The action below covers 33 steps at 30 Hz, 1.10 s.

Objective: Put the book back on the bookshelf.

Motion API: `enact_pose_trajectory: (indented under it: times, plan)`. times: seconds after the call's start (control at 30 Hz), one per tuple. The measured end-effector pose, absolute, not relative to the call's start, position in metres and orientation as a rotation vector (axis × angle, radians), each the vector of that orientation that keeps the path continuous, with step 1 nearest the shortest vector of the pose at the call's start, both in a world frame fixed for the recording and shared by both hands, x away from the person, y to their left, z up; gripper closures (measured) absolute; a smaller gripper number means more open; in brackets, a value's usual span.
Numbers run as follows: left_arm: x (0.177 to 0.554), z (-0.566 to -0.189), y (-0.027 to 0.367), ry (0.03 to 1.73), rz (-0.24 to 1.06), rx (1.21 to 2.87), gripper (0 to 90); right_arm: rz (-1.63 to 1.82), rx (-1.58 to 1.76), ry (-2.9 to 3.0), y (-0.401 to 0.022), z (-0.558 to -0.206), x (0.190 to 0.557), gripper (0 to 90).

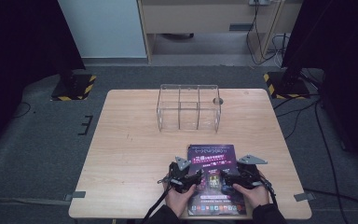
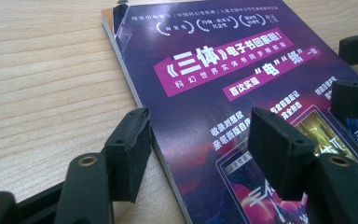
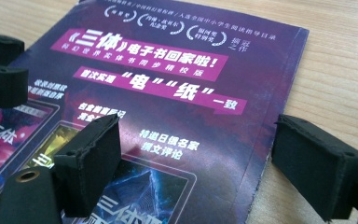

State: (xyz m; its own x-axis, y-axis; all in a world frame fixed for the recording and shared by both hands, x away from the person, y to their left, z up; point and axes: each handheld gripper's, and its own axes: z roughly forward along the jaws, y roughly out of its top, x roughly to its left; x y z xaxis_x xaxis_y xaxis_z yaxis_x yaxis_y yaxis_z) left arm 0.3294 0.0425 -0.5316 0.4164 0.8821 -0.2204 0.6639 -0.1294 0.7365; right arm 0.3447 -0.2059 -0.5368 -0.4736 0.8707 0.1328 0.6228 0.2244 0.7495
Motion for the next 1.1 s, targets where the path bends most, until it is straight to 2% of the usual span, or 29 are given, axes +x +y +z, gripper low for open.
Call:
enact_pose_trajectory:
  times: [0.47, 0.7, 1.1]
  plan:
    - [0.329, -0.534, 0.051, 1.385, 0.284, 1.753, 48.2, 1.174, 1.457, 2.145, -0.210, -0.537, 0.344, 18.2]
    - [0.325, -0.526, 0.058, 1.318, 0.227, 1.660, 50.9, 1.180, 1.461, 2.142, -0.210, -0.537, 0.345, 18.3]
    - [0.324, -0.528, 0.046, 1.191, 0.127, 1.709, 45.9, 1.217, 1.488, 2.131, -0.213, -0.537, 0.345, 20.2]
